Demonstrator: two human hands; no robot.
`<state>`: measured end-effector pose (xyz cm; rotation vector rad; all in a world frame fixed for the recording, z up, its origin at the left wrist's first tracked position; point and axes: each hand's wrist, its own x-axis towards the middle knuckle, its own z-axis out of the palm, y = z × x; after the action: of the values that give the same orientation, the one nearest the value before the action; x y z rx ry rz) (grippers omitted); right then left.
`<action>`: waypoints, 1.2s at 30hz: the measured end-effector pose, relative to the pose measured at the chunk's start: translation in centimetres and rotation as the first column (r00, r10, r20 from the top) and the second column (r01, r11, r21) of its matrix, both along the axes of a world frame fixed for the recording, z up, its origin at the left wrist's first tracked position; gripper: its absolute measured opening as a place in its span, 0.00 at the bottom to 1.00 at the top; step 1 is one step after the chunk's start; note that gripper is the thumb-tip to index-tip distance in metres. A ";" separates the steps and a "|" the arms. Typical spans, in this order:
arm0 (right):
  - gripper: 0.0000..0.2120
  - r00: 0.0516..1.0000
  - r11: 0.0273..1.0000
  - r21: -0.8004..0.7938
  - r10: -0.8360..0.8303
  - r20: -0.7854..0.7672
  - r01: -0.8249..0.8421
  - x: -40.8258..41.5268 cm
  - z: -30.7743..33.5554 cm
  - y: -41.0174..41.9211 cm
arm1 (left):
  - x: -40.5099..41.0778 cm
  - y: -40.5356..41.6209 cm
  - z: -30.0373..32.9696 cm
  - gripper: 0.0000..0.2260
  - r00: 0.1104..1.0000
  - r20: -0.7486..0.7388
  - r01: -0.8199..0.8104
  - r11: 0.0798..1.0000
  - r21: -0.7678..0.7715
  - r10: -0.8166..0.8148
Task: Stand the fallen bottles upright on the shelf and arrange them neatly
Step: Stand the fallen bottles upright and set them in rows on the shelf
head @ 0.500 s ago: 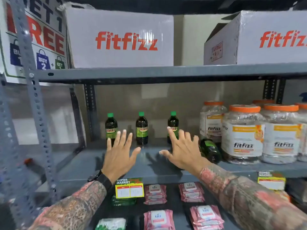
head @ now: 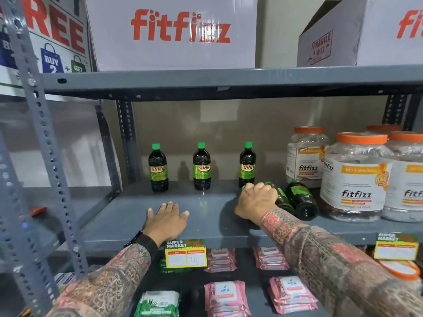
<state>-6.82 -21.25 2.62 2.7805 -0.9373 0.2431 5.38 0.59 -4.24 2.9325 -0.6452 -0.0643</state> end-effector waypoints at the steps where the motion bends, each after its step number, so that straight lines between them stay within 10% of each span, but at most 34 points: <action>1: 0.26 1.000 0.998 0.056 0.011 0.001 -0.011 0.3 0.2 0.3 | 0.0 0.0 0.0 0.35 1.000 -0.002 -0.002 1.000 0.001 0.002; 13: 0.33 0.929 0.836 0.428 0.236 0.284 -0.343 5.2 -0.8 5.7 | 1.2 2.6 0.0 0.32 1.000 -0.019 -0.006 0.999 -0.036 0.005; 24: 0.41 0.540 0.214 0.521 0.040 0.840 -0.826 10.1 -4.1 9.5 | 0.5 3.6 0.1 0.30 0.998 0.025 -0.052 0.995 -0.080 0.055; 30: 0.31 0.537 0.225 0.510 0.074 0.841 -0.830 12.2 -4.8 9.7 | 0.2 3.4 0.2 0.30 0.996 0.046 -0.071 0.992 -0.102 0.076; 36: 0.40 0.471 0.511 0.329 0.177 0.864 -0.794 12.6 -6.0 9.7 | 0.3 3.4 0.0 0.30 0.995 0.067 -0.063 0.992 -0.109 0.071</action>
<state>5.75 -11.50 -3.33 3.7159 -0.0801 1.5950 5.69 4.02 -4.29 2.8607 -0.5409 0.0794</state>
